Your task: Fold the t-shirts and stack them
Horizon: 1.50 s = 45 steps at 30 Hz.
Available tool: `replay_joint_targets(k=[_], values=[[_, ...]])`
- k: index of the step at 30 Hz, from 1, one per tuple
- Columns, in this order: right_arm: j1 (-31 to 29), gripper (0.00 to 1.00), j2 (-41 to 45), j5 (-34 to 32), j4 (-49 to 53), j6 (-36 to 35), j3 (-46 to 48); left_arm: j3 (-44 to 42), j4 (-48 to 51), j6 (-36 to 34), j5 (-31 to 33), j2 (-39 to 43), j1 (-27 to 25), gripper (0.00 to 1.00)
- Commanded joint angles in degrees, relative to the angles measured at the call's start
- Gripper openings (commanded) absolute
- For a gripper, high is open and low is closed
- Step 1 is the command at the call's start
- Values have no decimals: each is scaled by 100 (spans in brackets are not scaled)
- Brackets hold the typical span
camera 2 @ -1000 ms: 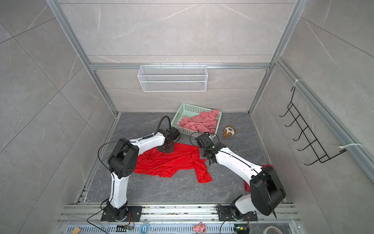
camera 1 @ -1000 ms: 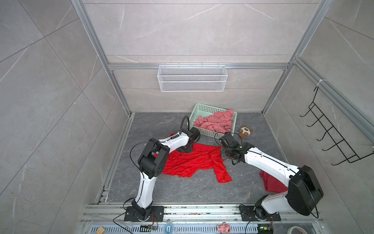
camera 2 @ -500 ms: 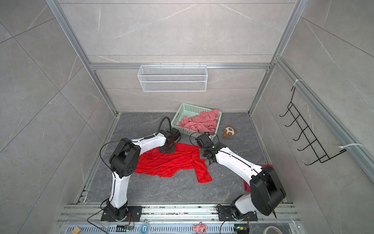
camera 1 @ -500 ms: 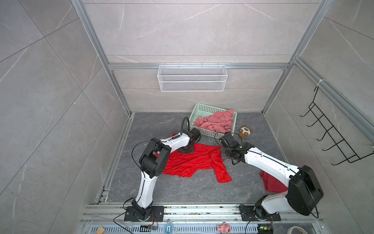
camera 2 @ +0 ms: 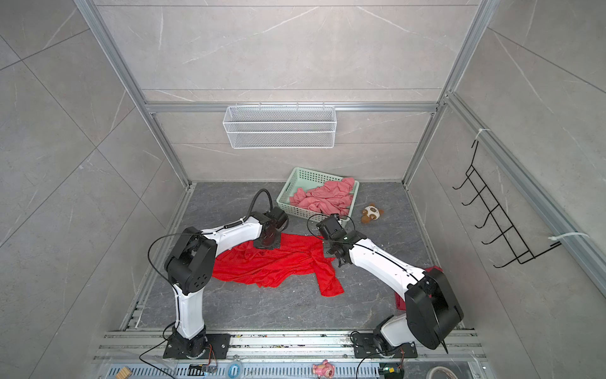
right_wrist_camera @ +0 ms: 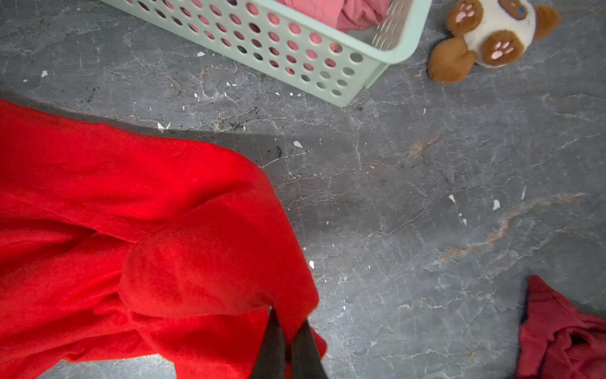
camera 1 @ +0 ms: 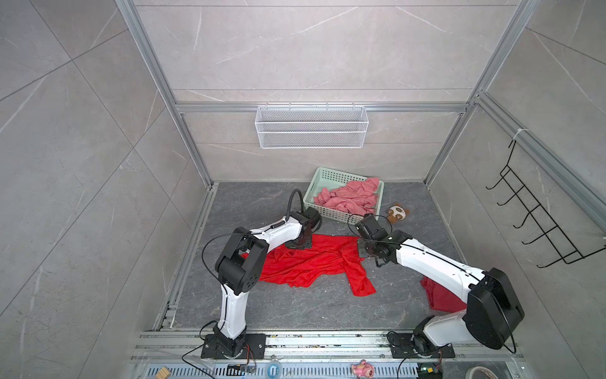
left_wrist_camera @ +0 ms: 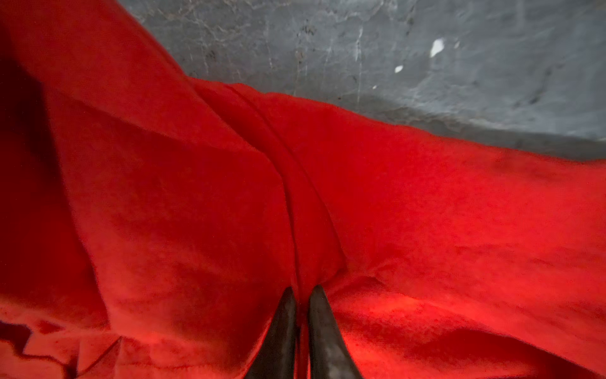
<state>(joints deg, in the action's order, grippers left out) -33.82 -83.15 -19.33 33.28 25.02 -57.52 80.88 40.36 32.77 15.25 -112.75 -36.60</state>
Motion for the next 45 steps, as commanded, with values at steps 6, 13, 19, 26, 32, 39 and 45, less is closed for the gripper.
replay_joint_targets(k=[6, 13, 19, 26, 32, 39, 45], values=[[-24, 0, -152, -88, -14, 12, -32, -395, -476, -17, -860, 392, 263, 16], [-15, 0, -232, -75, 3, 30, -76, -607, -702, 27, -1153, 515, 399, 17], [-23, 0, -348, -97, 64, 30, -172, -726, -693, -27, -1173, 652, 455, 19], [-23, 0, -371, -112, 148, 60, -282, -933, -897, -25, -1387, 865, 479, 13], [-19, 0, -406, -141, 205, 69, -350, -968, -970, -45, -1569, 871, 564, 2], [-16, 0, -446, -201, 267, 91, -436, -1051, -903, -152, -1476, 1289, 750, 0], [-19, 0, -473, -209, 338, 58, -471, -1130, -344, -443, -673, 2239, 1240, 0]])
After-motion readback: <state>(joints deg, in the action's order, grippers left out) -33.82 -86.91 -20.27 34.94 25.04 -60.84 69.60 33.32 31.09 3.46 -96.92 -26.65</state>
